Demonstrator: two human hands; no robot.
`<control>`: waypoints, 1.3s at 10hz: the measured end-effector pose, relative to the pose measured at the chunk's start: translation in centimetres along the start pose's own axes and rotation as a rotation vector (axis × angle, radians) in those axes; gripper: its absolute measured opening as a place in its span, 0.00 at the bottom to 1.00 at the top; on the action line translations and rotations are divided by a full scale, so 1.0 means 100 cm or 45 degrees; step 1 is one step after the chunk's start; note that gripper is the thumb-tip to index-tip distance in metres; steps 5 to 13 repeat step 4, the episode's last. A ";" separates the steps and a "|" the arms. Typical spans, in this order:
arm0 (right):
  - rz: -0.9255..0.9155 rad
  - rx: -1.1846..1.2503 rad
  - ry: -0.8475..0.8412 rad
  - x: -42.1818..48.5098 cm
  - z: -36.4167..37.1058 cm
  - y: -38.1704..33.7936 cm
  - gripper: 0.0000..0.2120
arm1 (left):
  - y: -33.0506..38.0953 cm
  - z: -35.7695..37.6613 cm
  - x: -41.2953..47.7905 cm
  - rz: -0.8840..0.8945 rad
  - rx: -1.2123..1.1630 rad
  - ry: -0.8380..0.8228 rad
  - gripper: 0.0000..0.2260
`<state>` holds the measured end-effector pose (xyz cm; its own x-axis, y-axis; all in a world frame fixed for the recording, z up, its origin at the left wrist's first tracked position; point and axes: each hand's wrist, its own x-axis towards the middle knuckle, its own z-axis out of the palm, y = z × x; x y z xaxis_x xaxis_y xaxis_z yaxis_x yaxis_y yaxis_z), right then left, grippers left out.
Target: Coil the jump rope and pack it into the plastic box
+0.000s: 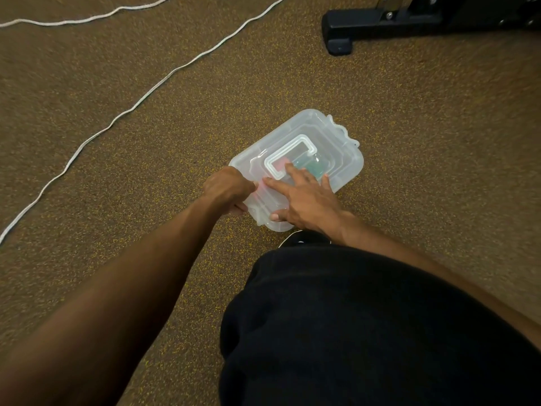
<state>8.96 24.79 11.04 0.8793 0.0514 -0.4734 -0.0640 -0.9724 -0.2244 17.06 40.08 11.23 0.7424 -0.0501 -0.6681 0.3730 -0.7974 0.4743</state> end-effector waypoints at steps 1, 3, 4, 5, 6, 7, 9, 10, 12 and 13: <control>0.000 -0.002 0.005 0.000 0.000 0.002 0.39 | 0.004 0.002 -0.004 -0.032 0.067 0.004 0.17; -0.042 0.061 -0.001 -0.004 -0.013 0.009 0.35 | 0.024 0.011 -0.024 0.251 1.094 0.393 0.26; -0.029 0.263 -0.011 -0.005 -0.027 0.020 0.30 | 0.053 0.009 -0.032 0.374 1.140 0.354 0.22; -0.029 0.263 -0.011 -0.005 -0.027 0.020 0.30 | 0.053 0.009 -0.032 0.374 1.140 0.354 0.22; -0.029 0.263 -0.011 -0.005 -0.027 0.020 0.30 | 0.053 0.009 -0.032 0.374 1.140 0.354 0.22; -0.029 0.263 -0.011 -0.005 -0.027 0.020 0.30 | 0.053 0.009 -0.032 0.374 1.140 0.354 0.22; -0.029 0.263 -0.011 -0.005 -0.027 0.020 0.30 | 0.053 0.009 -0.032 0.374 1.140 0.354 0.22; -0.029 0.263 -0.011 -0.005 -0.027 0.020 0.30 | 0.053 0.009 -0.032 0.374 1.140 0.354 0.22; -0.029 0.263 -0.011 -0.005 -0.027 0.020 0.30 | 0.053 0.009 -0.032 0.374 1.140 0.354 0.22; -0.029 0.263 -0.011 -0.005 -0.027 0.020 0.30 | 0.053 0.009 -0.032 0.374 1.140 0.354 0.22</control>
